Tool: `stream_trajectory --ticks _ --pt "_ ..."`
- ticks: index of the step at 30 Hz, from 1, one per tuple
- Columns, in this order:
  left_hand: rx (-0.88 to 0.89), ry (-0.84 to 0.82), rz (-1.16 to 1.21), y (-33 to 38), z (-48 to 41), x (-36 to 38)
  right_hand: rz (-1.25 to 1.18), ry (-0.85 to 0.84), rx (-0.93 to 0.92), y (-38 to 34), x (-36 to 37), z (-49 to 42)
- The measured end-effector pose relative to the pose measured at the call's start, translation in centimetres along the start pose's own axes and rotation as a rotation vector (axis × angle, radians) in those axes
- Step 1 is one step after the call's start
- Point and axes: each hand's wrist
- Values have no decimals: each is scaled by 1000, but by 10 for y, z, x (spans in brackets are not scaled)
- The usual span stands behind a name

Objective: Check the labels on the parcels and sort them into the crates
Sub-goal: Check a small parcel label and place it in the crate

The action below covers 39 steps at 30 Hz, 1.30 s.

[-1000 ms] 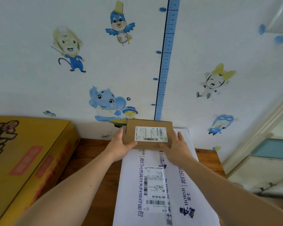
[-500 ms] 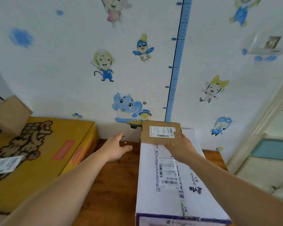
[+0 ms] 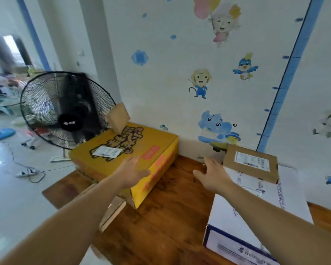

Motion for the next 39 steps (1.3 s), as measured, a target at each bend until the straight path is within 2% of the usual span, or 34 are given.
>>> stream_trajectory --ticks 7,13,21,32,39 --pt "-128 64 49 -81 20 -43 2 -48 -55 -74 34 -9" --pt "-108 73 35 -168 11 -83 17 -78 -47 -147 77 -24" --pt "-73 98 157 -251 -3 -122 7 -65 -41 -225 126 -35" --pt "-40 59 276 -281 -53 -133 22 -74 -11 -249 149 -83" --pt "-84 50 171 -263 -129 -150 -28 -66 -28 -259 147 -156"
Point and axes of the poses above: each hand's wrist, its own z-axis away from the middle knuckle, its own x-axis out of the palm, y = z × x, and after that the axes turned 2 degrees about -x, right-handed
